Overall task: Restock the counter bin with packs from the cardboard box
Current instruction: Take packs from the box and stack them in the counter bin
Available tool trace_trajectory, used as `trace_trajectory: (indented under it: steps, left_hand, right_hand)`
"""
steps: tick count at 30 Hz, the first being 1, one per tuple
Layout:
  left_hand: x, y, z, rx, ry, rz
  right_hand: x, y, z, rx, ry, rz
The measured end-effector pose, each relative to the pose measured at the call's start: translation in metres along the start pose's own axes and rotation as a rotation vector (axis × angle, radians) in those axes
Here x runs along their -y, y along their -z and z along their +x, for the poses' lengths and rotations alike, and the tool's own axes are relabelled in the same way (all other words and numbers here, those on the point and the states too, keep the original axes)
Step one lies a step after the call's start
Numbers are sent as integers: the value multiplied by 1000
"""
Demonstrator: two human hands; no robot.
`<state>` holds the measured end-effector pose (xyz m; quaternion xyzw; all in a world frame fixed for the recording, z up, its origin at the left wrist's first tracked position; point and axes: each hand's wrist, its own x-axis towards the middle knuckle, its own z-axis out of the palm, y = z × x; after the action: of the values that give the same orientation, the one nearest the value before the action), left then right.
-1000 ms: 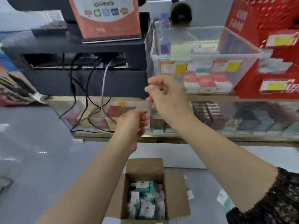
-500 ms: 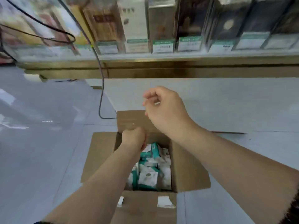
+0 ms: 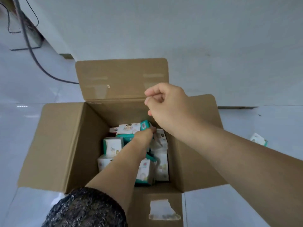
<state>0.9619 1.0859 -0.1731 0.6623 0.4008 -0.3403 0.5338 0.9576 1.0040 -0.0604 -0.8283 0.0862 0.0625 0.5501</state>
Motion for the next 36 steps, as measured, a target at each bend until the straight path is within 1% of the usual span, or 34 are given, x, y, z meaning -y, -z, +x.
trace_trajectory:
  steps: [2, 7, 10, 14, 19, 22, 25, 33, 36]
  left_hand:
    - [3, -6, 8, 42, 9, -43]
    - [2, -10, 18, 110, -26, -48]
    - [-1, -1, 8, 33, -24, 24]
    - [-3, 22, -6, 3, -138, 46]
    - [-6, 53, -44, -124, -221, 9]
    - [-9, 70, -79, -84, -231, -73]
    - [-13, 84, -116, -95, -266, -123]
    - [-40, 112, -224, -66, -394, -293]
    - [-56, 121, -270, -53, -449, -331]
  right_hand:
    - [-8, -2, 1, 6, -14, -8]
    - [-10, -4, 6, 17, -7, -22]
    - [-2, -3, 8, 21, 7, -37]
    - [23, -4, 3, 13, 32, -17]
    - [62, 1, -14, 48, 88, -12]
    - [88, 9, -28, 72, 101, -13]
    - [113, 18, -43, 85, 94, -38]
    - [186, 44, -81, 161, 9, -160]
    - [219, 56, -93, 158, -39, -195]
